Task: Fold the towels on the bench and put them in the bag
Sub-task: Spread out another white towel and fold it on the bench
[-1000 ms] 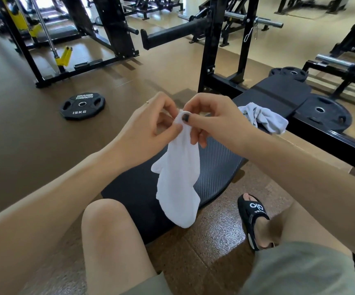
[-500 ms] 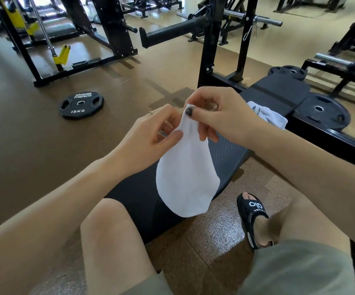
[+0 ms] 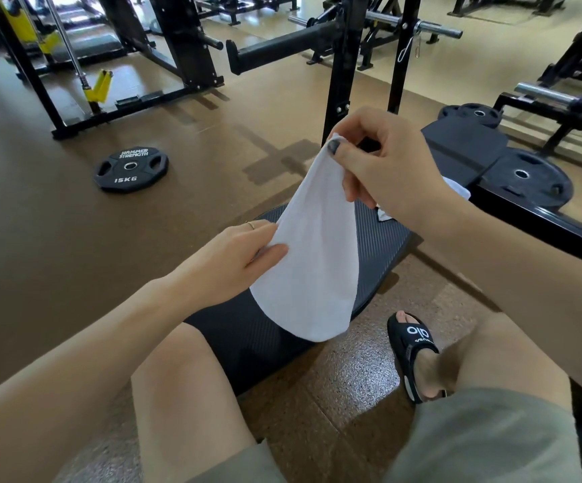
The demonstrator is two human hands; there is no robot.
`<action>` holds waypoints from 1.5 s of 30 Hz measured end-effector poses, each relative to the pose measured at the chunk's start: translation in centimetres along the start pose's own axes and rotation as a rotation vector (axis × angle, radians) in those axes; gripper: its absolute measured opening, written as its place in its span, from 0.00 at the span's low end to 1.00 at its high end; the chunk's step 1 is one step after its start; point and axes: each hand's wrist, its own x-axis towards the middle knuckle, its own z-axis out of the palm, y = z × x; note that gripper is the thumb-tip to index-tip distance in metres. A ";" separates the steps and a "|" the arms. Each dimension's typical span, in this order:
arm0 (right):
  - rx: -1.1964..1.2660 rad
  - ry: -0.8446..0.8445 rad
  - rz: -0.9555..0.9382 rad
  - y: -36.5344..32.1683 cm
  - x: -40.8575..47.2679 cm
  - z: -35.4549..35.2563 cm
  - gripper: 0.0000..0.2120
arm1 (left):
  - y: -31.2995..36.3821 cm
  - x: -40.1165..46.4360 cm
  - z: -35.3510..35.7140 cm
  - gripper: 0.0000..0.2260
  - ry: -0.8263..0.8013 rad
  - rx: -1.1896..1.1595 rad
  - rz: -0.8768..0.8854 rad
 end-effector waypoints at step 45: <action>-0.582 -0.245 -0.254 8.7 -1.5 -4.2 0.19 | -6.8 -2.4 -8.5 0.11 0.313 0.593 0.221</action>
